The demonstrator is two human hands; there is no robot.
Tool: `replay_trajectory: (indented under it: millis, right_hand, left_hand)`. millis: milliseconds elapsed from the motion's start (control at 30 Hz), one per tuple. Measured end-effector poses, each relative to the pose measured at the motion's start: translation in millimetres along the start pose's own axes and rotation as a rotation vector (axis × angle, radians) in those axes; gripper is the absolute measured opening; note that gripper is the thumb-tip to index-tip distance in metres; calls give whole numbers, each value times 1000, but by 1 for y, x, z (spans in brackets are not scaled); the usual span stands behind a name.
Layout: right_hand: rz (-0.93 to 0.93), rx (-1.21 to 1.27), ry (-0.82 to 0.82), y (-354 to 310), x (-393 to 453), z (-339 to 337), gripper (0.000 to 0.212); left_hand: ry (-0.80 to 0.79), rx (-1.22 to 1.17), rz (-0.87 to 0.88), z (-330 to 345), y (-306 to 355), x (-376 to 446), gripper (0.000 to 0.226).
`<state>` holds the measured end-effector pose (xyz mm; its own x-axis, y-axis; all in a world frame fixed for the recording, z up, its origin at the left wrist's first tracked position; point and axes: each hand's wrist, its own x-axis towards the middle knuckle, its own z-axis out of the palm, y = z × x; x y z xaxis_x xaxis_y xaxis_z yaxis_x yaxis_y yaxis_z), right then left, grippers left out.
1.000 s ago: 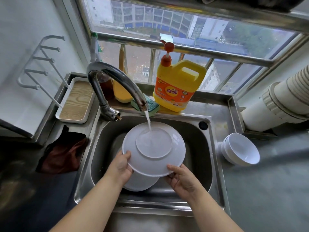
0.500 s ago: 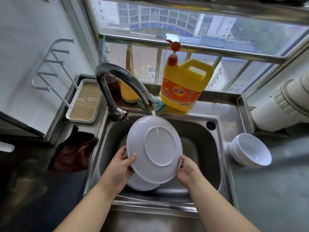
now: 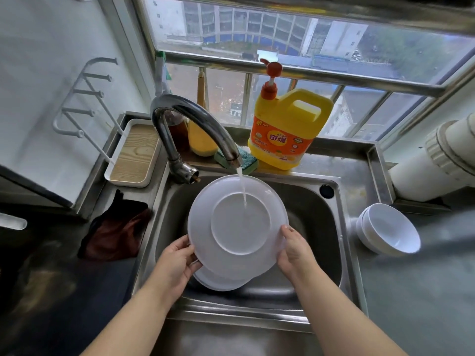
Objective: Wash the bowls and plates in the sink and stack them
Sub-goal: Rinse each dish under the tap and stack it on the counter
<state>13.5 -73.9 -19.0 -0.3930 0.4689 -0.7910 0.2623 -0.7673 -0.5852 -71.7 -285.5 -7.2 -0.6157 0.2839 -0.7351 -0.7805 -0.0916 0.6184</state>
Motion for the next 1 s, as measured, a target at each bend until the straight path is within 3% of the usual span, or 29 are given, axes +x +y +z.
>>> replay_trajectory:
  millis: [167, 367, 567, 767, 1000]
  right_hand:
    - [-43, -35, 3, -15, -19, -26, 19]
    - [-163, 148, -35, -25, -39, -50, 18]
    - [-185, 267, -70, -24, -44, -62, 17]
    - [-87, 405, -4, -10, -26, -70, 19]
    - [149, 258, 43, 11, -9, -44, 33]
  left_hand:
    - [-28, 44, -73, 31, -8, 13, 25]
    - [-108, 111, -169, 67, -16, 20, 33]
    - [-78, 141, -219, 80, -20, 28, 39]
    - [-88, 193, -112, 83, -4, 17, 29]
    - [4, 284, 73, 66, 24, -6, 17]
